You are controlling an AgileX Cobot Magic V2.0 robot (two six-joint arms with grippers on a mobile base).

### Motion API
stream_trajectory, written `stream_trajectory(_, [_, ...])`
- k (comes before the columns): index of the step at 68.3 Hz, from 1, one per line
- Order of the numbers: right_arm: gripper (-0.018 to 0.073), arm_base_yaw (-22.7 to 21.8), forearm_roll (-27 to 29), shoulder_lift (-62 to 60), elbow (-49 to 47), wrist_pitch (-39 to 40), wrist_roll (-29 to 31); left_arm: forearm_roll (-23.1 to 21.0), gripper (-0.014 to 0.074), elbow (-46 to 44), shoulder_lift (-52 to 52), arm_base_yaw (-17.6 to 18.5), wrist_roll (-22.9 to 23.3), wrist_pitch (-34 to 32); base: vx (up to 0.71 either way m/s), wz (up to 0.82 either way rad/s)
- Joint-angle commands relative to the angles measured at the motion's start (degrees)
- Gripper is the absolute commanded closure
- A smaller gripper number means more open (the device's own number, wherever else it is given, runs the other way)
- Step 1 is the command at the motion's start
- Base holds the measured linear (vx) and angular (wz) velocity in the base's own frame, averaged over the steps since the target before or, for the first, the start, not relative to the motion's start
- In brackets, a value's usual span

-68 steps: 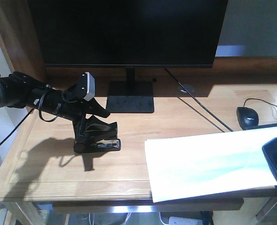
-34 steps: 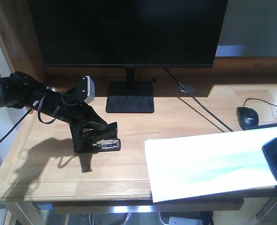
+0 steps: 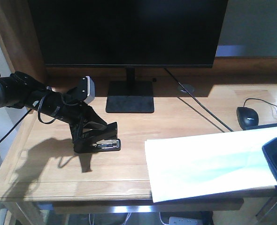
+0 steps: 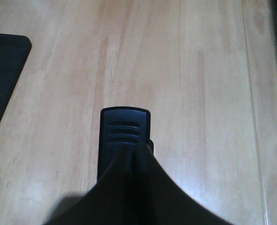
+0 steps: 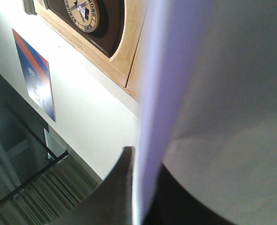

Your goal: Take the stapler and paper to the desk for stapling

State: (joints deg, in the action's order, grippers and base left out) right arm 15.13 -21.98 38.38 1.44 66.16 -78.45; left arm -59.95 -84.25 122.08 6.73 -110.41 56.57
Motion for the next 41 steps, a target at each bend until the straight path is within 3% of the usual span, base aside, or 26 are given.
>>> stream_trajectory(1, [0.0561, 0.00, 0.86, 0.05, 1.44, 7.86, 0.81, -2.92, 0.0604, -1.38, -3.60, 0.17, 0.67, 1.03, 0.00, 0.00])
stream_trajectory(29, [0.0561, 0.00, 1.58, 0.05, 1.39, 8.18, 0.72, -2.92, 0.0604, -1.38, -3.60, 0.17, 0.67, 1.03, 0.00, 0.00])
stream_trajectory(41, [0.0561, 0.00, -0.52, 0.05, 1.33, 6.45, 0.52, -2.92, 0.0603, -1.38, -3.60, 0.17, 0.67, 1.03, 0.00, 0.00])
